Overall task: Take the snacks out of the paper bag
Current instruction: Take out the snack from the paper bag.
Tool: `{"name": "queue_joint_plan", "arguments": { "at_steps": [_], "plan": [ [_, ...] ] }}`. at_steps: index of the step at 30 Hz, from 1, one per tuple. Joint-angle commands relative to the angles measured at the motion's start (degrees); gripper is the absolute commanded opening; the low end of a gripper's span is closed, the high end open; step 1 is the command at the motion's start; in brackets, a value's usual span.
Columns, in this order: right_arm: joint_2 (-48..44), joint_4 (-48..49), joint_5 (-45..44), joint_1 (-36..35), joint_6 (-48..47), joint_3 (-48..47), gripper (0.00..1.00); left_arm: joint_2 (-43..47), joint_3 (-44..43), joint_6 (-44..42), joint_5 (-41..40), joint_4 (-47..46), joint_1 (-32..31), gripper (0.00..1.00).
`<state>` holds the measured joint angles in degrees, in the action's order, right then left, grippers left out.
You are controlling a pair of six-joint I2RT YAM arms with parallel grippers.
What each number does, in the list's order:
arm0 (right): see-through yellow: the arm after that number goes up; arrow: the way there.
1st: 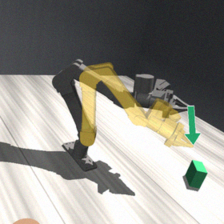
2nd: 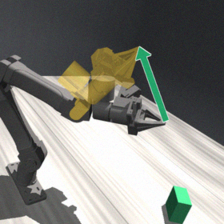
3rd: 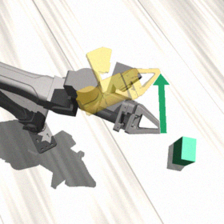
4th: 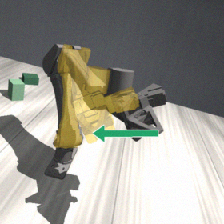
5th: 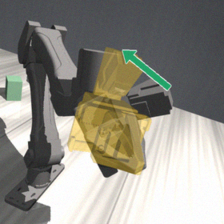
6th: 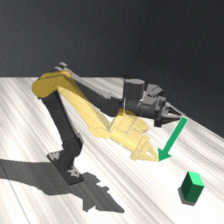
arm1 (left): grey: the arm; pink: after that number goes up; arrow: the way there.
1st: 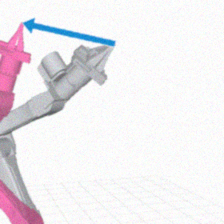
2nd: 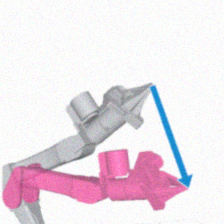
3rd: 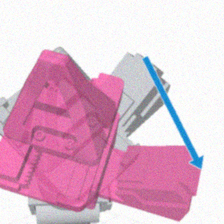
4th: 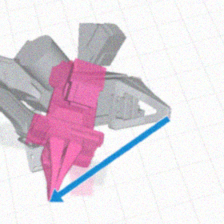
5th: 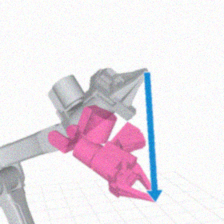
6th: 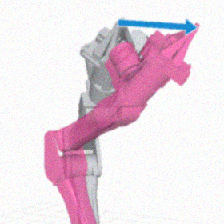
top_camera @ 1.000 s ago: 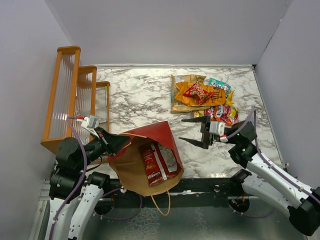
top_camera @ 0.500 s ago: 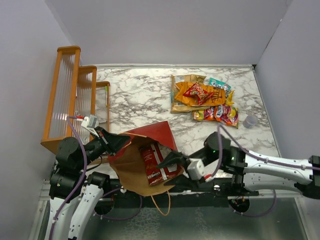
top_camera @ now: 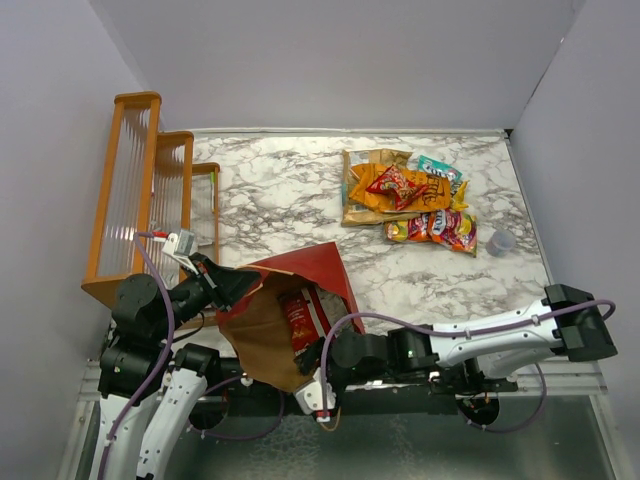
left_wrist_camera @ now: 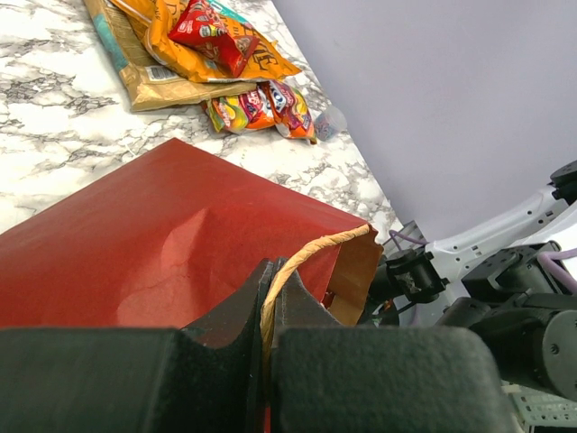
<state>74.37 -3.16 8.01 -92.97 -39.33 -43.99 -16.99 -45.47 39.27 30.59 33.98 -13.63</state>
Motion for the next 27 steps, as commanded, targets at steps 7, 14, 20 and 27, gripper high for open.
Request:
{"name": "queue_joint_plan", "arguments": {
  "at_steps": [7,14,20,27],
  "plan": [
    [2.6,-9.1,-17.5,-2.0,1.5,-2.3,0.62,-0.1,0.8,-0.4,0.1,-1.0,-0.2,0.00],
    [6.7,-9.5,-24.6,-2.1,1.0,-2.8,0.57,-0.5,0.0,-1.0,0.0,-0.3,-0.2,0.00],
    [10.6,-6.1,-34.8,-2.4,-1.9,-3.0,0.51,-0.5,0.0,-0.8,0.1,-0.5,-0.2,0.00],
    [12.2,-1.8,-39.0,-2.4,-4.7,-5.5,0.23,-0.6,-0.8,-0.7,0.0,-0.2,-0.2,0.00]
  ]
}}
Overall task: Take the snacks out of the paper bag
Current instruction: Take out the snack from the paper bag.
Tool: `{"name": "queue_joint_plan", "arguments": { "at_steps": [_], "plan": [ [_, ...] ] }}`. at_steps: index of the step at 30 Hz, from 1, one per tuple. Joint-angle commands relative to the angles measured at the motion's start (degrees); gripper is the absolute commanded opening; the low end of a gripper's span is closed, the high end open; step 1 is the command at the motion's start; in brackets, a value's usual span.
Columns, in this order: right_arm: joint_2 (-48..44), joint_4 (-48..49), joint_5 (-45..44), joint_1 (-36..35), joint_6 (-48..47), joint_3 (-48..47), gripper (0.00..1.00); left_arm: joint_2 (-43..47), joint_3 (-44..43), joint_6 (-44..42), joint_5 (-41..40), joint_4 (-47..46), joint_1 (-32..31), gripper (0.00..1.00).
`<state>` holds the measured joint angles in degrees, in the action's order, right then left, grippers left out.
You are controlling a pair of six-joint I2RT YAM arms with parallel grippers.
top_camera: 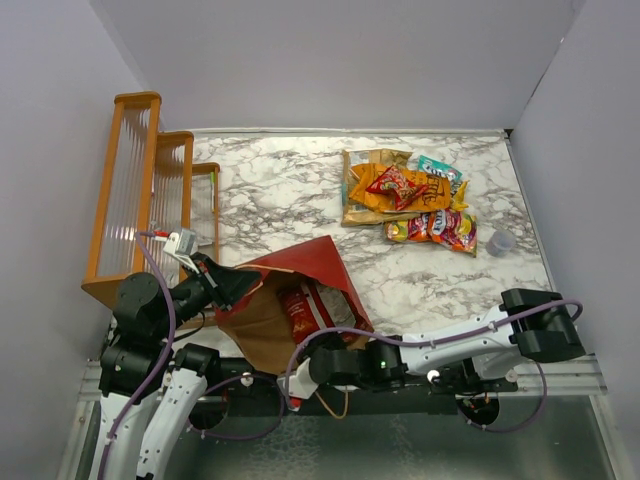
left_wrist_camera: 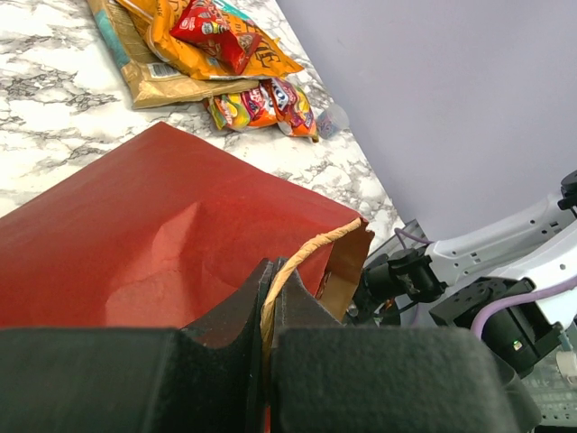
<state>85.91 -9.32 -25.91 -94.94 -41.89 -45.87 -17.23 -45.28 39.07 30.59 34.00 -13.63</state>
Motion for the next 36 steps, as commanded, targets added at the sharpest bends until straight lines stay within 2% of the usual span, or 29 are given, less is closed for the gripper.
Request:
{"name": "queue_joint_plan", "arguments": {
  "at_steps": [1,5,11,19,30,36],
  "plan": [
    [0.4,4.4,-4.9,-0.4,-2.1,-3.9,0.18,-0.3,-1.2,-0.6,0.0,0.0,-0.2,0.00],
    [-2.4,3.9,-3.1,-0.5,-2.1,-4.7,0.02,-0.2,-1.5,-0.8,-0.4,0.8,-0.2,0.00],
    [-11.1,7.0,5.1,-0.4,-2.2,-4.6,0.01,0.4,-0.7,0.3,-0.9,0.8,-0.1,0.00],
    [-23.0,17.1,14.4,-0.4,-2.2,-3.2,0.01,0.5,-1.1,0.1,-1.4,1.7,-0.2,0.00],
    [-26.2,20.7,19.6,-0.4,-6.5,-14.0,0.01,0.4,-0.6,0.1,-1.9,2.2,-0.1,0.00],
    [-26.0,20.3,18.8,-0.4,-15.0,-22.3,0.01,0.5,0.0,0.2,-2.2,2.2,-0.2,0.00]
  ]
}}
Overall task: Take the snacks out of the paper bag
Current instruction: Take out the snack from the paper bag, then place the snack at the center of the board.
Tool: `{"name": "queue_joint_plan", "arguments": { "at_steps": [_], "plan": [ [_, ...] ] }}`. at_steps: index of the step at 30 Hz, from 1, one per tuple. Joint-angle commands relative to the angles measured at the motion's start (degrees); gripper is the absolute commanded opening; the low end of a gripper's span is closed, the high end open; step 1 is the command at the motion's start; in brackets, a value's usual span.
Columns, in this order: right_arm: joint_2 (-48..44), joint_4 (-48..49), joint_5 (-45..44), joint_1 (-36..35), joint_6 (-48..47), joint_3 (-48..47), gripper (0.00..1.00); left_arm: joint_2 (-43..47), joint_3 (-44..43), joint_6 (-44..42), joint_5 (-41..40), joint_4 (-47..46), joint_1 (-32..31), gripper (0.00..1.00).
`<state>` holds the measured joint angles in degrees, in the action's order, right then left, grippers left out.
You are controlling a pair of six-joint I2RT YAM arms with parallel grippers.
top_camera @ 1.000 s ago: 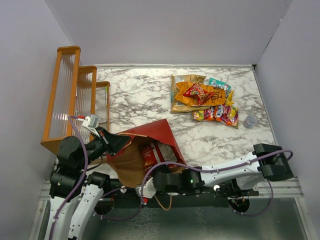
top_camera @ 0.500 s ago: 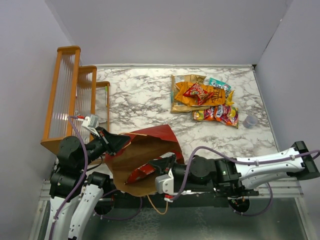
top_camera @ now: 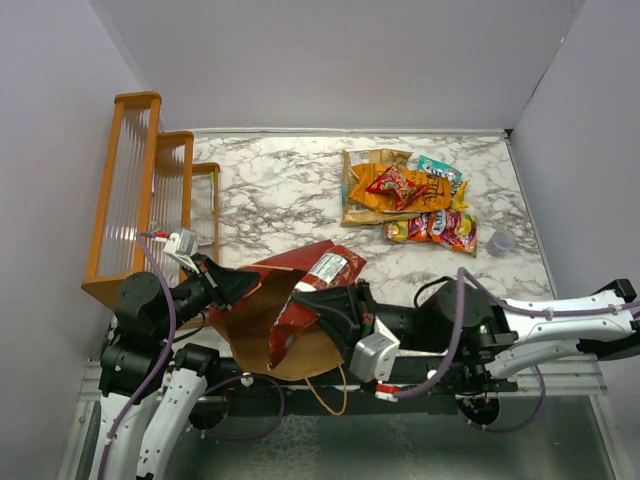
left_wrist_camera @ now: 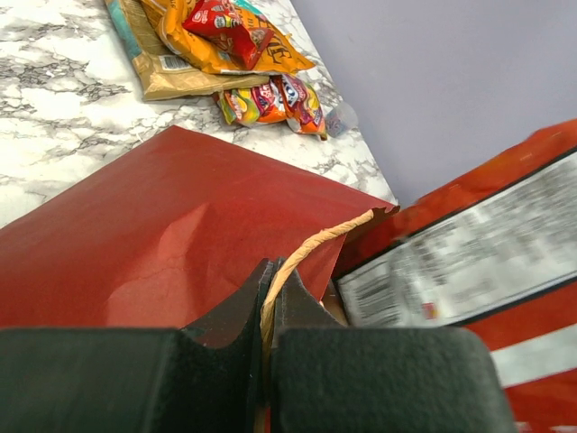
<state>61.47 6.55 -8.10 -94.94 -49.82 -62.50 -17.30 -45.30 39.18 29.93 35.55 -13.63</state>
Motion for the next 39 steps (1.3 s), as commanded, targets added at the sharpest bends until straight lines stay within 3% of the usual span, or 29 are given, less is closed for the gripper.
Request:
{"name": "queue_joint_plan", "arguments": {
  "at_steps": [1,4,7,10,14,24,29,32,39],
  "plan": [
    [-1.5,4.8,0.6,-0.5,-8.4,-7.0,0.01,0.5,-0.1,0.2,-1.7,0.8,-0.2,0.00],
    [-0.9,7.5,-2.1,-0.5,-12.7,-10.6,0.01,0.3,-0.3,0.0,-1.7,1.1,-0.2,0.00],
    [0.1,17.0,-10.3,0.0,-20.5,-11.0,0.01,0.1,-0.6,-0.2,-1.8,1.3,-0.2,0.00],
    [0.2,22.9,-13.6,6.1,-24.2,-10.5,0.01,-0.1,-0.8,-0.3,-1.8,1.2,-0.2,0.00],
    [-1.7,19.4,-8.7,24.4,-14.1,-8.4,0.01,-0.4,-0.8,-0.2,-1.6,0.8,-0.2,0.00],
    [7.3,15.5,-3.9,58.1,3.8,1.8,0.01,-0.6,-1.9,-0.5,-1.5,1.7,-0.2,0.00],
    [16.8,18.4,-0.2,69.7,10.9,3.8,0.01,-0.8,-3.0,-1.1,-1.9,2.8,-0.1,0.00],
    [20.5,17.2,-1.9,74.3,11.8,0.8,0.01,-1.3,-3.9,-1.8,-2.1,3.9,-0.2,0.00],
    [24.6,17.1,3.1,83.0,11.9,-6.4,0.01,-2.9,-4.3,-2.8,-2.1,3.3,-0.2,0.00]
  ]
}}
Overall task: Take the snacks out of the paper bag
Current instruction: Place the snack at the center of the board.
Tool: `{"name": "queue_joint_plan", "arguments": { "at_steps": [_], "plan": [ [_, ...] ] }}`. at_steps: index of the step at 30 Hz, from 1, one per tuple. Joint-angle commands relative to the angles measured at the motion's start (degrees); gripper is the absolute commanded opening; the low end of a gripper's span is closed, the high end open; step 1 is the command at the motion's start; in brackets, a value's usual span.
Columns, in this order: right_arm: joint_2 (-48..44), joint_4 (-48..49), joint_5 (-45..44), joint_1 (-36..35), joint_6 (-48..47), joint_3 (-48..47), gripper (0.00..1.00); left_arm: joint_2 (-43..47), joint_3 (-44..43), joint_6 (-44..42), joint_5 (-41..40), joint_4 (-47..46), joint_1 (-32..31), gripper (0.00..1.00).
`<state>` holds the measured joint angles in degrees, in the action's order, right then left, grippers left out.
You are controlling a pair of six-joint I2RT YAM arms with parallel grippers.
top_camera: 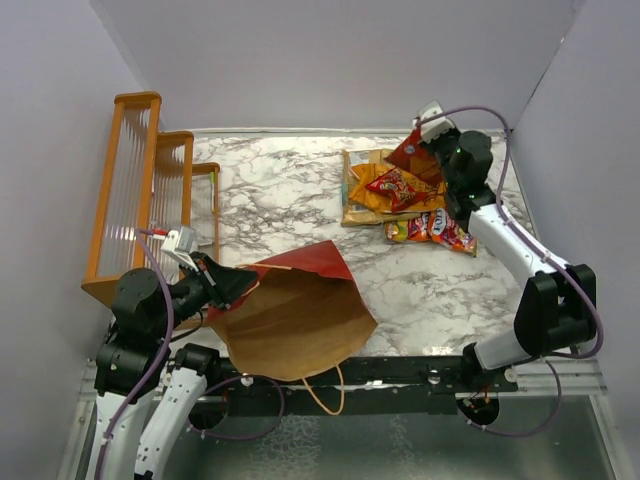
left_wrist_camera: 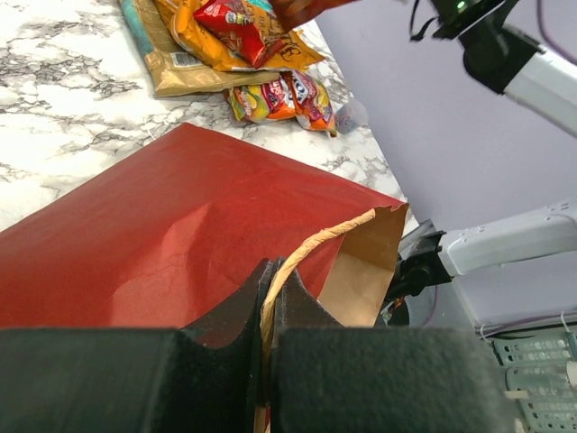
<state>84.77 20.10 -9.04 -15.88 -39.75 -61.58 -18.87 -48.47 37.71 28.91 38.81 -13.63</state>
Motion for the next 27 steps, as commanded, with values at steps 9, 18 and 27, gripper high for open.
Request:
{"name": "queue_joint_plan", "arguments": {
  "at_steps": [9,18,27],
  "plan": [
    [8.7,0.5,14.8,5.9,0.2,-10.2,0.01,-1.4,-0.2,-0.5,-0.7,-1.2,-0.2,0.00],
    [4.1,3.1,24.9,4.2,13.4,12.8,0.01,-1.5,0.1,0.5,0.1,-1.7,-0.2,0.00],
    [-1.1,4.7,25.1,3.6,17.4,24.1,0.08,-9.7,-3.5,0.2,3.4,-7.8,-0.2,0.00]
  ]
}}
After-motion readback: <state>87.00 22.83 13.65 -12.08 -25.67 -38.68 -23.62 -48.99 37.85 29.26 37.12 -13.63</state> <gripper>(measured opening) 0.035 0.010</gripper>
